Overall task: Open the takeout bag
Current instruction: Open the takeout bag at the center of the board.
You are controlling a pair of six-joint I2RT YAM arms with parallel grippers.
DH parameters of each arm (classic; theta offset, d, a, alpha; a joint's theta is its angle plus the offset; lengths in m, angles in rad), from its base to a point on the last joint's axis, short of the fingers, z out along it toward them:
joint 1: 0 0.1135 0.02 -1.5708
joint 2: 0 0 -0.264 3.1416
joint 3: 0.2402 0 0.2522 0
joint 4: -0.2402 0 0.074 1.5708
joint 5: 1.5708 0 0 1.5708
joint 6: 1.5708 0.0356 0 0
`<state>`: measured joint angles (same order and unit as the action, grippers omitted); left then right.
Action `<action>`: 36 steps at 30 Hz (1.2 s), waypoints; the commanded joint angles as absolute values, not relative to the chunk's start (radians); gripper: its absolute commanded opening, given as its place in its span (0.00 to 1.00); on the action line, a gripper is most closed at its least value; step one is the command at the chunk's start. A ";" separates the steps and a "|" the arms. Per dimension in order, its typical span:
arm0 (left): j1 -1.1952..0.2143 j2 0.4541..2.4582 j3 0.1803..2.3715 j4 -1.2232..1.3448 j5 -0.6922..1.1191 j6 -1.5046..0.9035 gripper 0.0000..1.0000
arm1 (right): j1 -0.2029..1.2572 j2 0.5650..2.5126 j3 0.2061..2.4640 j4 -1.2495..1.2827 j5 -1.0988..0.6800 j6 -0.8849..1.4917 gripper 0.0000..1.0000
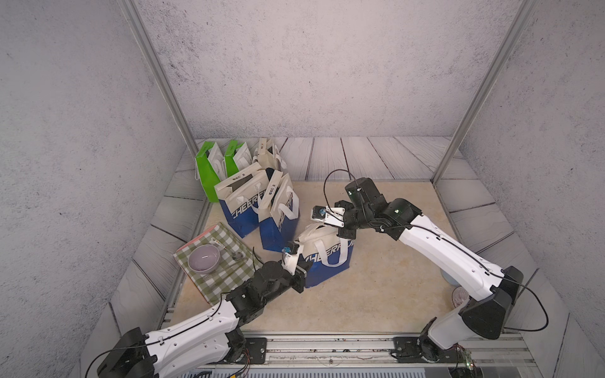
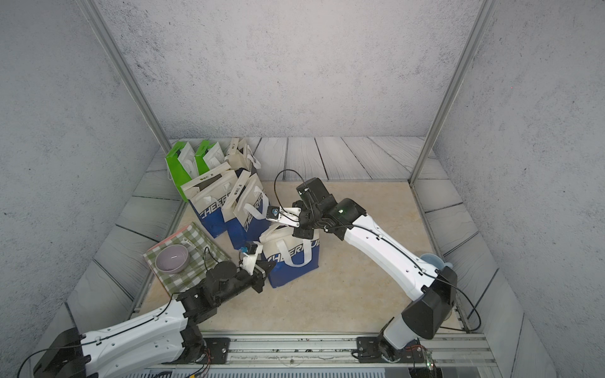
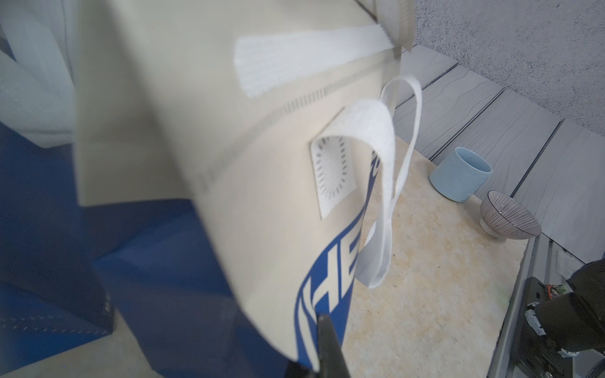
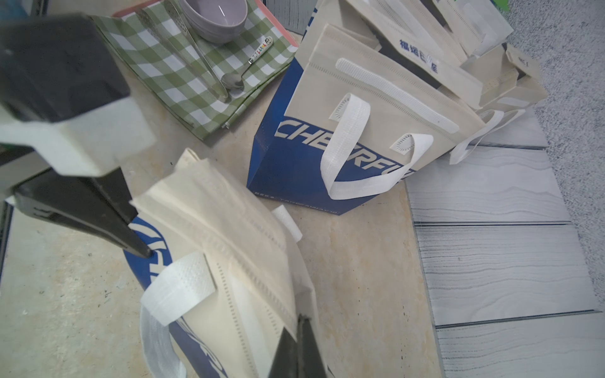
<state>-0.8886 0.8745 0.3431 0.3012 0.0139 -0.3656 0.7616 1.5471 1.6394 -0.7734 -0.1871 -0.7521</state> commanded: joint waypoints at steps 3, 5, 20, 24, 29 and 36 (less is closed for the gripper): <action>-0.895 0.885 0.320 0.232 0.022 -0.360 0.00 | 0.733 1.512 1.661 -0.717 -0.215 -0.721 0.00; -0.894 0.883 0.321 0.234 0.023 -0.359 0.00 | 0.733 1.492 1.606 -0.673 -0.249 -0.687 0.00; -0.895 0.881 0.323 0.246 0.032 -0.365 0.00 | 0.735 1.393 1.366 -0.529 -0.307 -0.581 0.24; -0.896 0.882 0.322 0.248 0.032 -0.365 0.00 | 0.735 1.380 1.338 -0.524 -0.298 -0.569 0.24; -0.895 0.881 0.323 0.247 0.036 -0.368 0.00 | 0.735 1.362 1.294 -0.499 -0.262 -0.561 0.24; -0.896 0.872 0.321 0.246 0.034 -0.368 0.00 | 0.735 1.367 1.291 -0.504 -0.228 -0.567 0.09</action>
